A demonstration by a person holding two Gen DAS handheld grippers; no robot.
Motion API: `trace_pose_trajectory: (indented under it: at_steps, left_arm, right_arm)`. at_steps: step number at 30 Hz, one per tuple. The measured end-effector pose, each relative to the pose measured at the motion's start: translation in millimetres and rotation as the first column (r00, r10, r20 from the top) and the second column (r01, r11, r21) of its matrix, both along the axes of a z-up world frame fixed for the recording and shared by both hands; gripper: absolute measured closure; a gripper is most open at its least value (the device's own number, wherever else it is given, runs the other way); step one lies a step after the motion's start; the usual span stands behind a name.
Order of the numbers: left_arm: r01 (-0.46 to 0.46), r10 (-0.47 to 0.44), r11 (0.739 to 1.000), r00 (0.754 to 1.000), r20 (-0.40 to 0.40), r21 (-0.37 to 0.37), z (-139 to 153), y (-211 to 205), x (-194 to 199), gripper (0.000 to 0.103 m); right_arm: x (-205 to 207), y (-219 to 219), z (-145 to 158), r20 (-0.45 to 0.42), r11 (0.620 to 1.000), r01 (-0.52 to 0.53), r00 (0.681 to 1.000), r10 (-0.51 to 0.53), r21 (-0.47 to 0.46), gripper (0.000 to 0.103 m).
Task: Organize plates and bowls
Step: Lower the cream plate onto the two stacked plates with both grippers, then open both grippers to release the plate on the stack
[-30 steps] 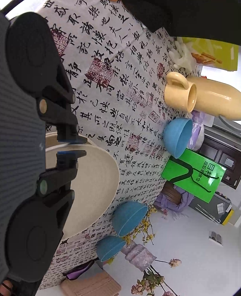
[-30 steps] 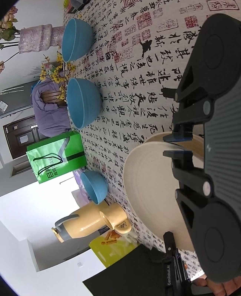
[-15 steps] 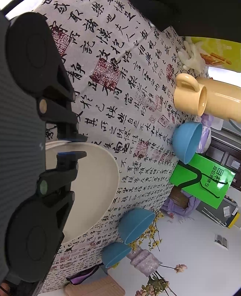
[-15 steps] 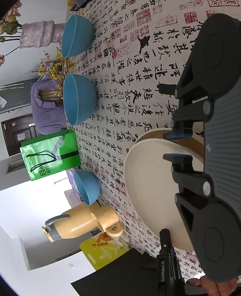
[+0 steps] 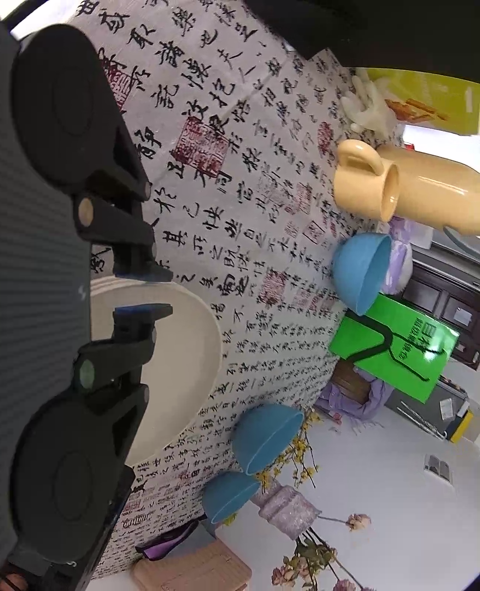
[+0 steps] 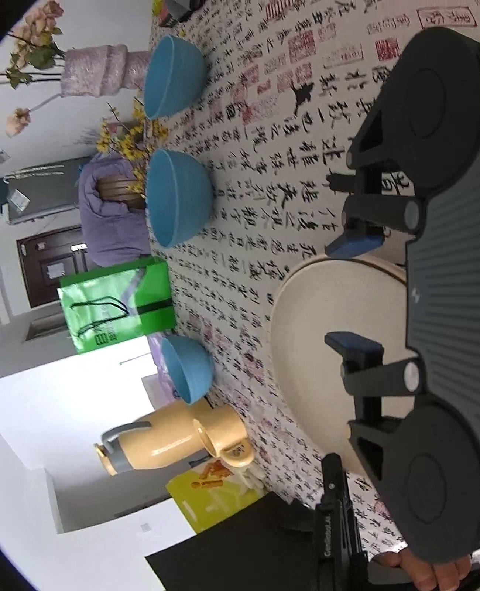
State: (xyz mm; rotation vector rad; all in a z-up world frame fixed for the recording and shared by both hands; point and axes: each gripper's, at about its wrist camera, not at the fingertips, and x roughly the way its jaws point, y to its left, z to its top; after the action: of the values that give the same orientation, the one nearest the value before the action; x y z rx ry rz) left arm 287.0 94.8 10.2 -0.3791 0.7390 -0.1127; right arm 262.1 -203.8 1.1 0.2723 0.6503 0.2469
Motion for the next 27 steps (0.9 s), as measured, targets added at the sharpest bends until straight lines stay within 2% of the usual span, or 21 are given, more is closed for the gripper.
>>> trace_pose_trajectory:
  at_steps: [5, 7, 9, 13, 15, 19, 21, 25, 27]
  left_arm:
    - [0.023, -0.023, 1.000, 0.999, 0.033, 0.010, 10, -6, -13, 0.090]
    - [0.031, -0.031, 0.999, 0.998, 0.047, 0.016, 14, -8, -20, 0.081]
    - [0.039, -0.041, 0.999, 0.997, 0.066, 0.027, 19, -10, -29, 0.069]
    - [0.050, -0.058, 0.996, 0.993, 0.107, 0.072, 27, -16, -50, 0.057]
    - [0.042, -0.054, 0.995, 0.991, 0.123, 0.095, 30, -19, -62, 0.043]
    - [0.040, -0.061, 0.989, 0.987, 0.150, 0.140, 30, -25, -87, 0.032]
    - [0.036, -0.062, 0.986, 0.986, 0.157, 0.163, 29, -28, -100, 0.026]
    - [0.028, -0.066, 0.977, 0.981, 0.180, 0.209, 26, -35, -127, 0.016]
    - [0.014, -0.063, 0.972, 0.977, 0.205, 0.233, 25, -39, -143, 0.004]
  right_arm:
    - [-10, -7, 6, 0.019, 1.000, 0.015, 1.000, -0.016, 0.006, 0.058]
    - [-14, -9, 8, 0.027, 1.000, 0.016, 1.000, -0.016, 0.008, 0.058]
    - [-20, -11, 11, 0.035, 1.000, 0.015, 0.999, -0.016, 0.011, 0.058]
    - [-34, -14, 16, 0.054, 1.000, 0.014, 0.998, -0.015, 0.016, 0.056]
    - [-42, -16, 18, 0.065, 1.000, 0.014, 0.998, -0.015, 0.019, 0.048]
    - [-59, -20, 19, 0.082, 1.000, 0.016, 0.996, -0.018, 0.019, 0.036]
    - [-69, -22, 18, 0.086, 1.000, 0.010, 0.996, -0.011, 0.015, 0.022]
    - [-88, -26, 14, 0.100, 1.000, -0.008, 0.995, 0.006, 0.027, 0.013]
    - [-98, -29, 11, 0.113, 0.999, -0.011, 0.994, 0.007, 0.030, 0.007]
